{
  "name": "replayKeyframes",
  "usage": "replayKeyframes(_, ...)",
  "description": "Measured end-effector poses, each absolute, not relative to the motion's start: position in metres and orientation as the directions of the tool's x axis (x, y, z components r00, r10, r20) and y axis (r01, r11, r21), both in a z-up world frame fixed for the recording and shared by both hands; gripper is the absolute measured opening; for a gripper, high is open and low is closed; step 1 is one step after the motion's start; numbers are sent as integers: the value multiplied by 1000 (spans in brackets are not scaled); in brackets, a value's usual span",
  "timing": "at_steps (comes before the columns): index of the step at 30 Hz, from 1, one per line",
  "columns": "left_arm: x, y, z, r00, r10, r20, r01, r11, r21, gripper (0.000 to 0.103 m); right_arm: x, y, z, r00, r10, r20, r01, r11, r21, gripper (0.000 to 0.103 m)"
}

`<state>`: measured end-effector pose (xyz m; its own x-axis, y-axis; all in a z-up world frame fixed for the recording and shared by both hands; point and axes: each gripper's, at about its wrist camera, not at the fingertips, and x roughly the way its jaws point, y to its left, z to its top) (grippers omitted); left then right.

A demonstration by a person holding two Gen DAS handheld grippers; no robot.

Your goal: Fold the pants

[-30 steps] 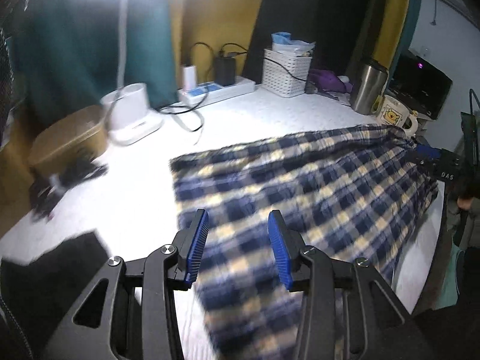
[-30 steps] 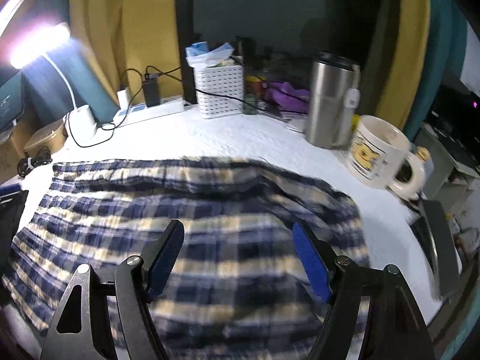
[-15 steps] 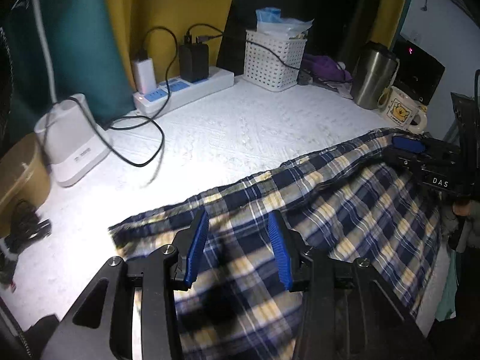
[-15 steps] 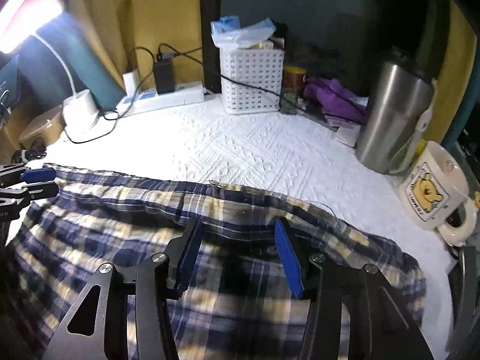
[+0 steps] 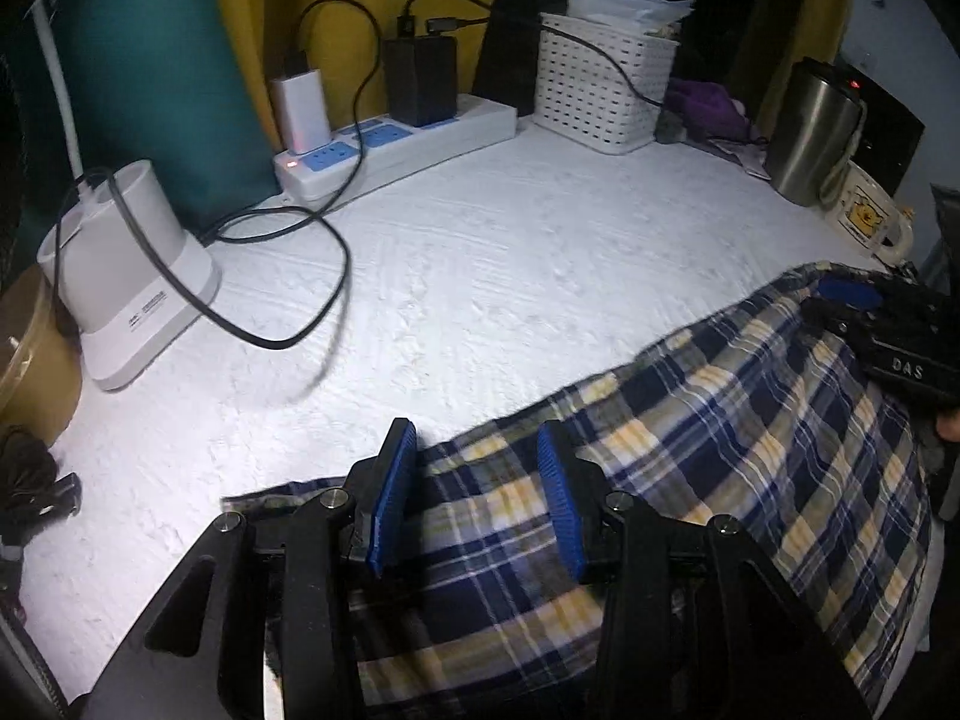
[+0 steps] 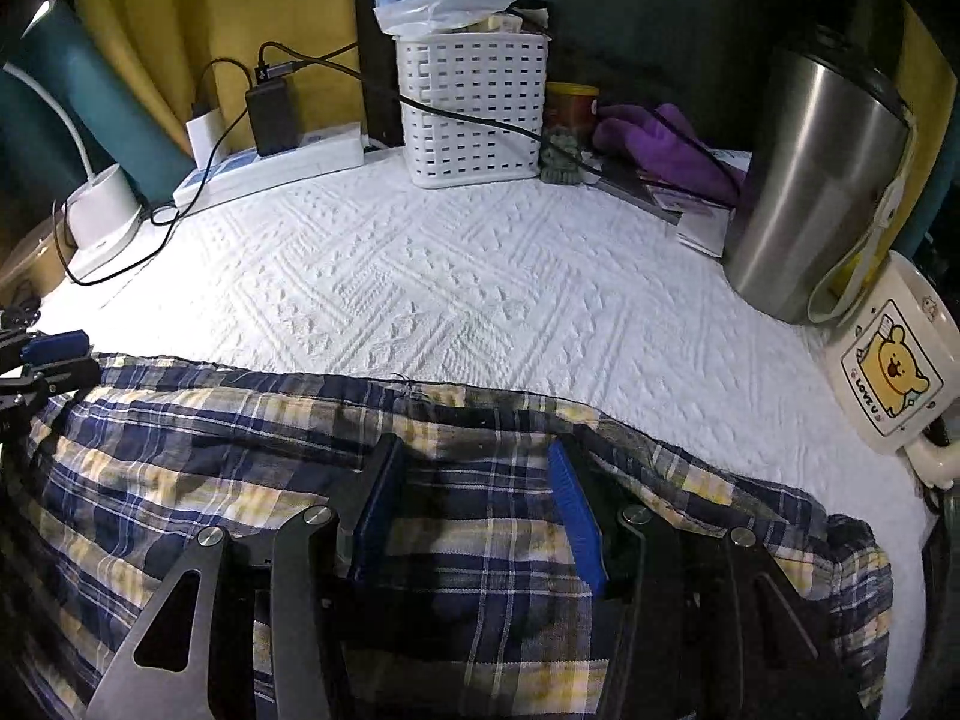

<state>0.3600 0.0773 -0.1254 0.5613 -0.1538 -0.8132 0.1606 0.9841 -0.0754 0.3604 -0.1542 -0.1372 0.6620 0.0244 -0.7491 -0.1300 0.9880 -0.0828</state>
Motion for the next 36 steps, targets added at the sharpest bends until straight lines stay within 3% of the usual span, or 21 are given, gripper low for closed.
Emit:
replayKeyframes(6, 340, 98, -102, 610, -127, -782, 114, 991, -71, 42, 346, -148, -125, 678, 1, -735, -110, 989, -100, 52)
replayKeyframes(8, 329, 109, -95, 624, -131, -770, 100, 991, -87, 52, 341, -143, -121, 683, 6, -730, -115, 988, -100, 52)
replayKeyframes(10, 318, 121, -93, 632, -127, -765, 79, 992, -100, 56, 335, -138, -118, 686, 12, -728, -124, 987, -101, 52)
replayKeyframes(21, 302, 147, -118, 586, -140, -798, 56, 990, -133, 55, 317, -110, -117, 674, 48, -737, -168, 982, -90, 53)
replayKeyframes(22, 301, 146, -117, 594, -155, -789, 71, 988, -140, 54, 317, -109, -118, 672, 51, -739, -171, 981, -87, 58)
replayKeyframes(23, 302, 143, -117, 602, -164, -781, 89, 986, -139, 43, 316, -108, -118, 670, 56, -740, -175, 981, -85, 67)
replayKeyframes(25, 304, 139, -118, 602, -159, -782, 105, 987, -120, 28, 316, -106, -120, 671, 67, -738, -185, 980, -79, 77)
replayKeyframes(26, 305, 138, -119, 602, -161, -782, 114, 987, -116, 16, 316, -104, -120, 670, 72, -739, -190, 979, -77, 77)
replayKeyframes(28, 309, 137, -121, 596, -153, -788, 115, 988, -105, 4, 317, -102, -121, 667, 80, -741, -198, 977, -73, 77)
replayKeyframes(36, 322, 146, -122, 618, -117, -777, 93, 993, -75, 2, 329, -92, -130, 649, 85, -756, -223, 971, -83, 77)
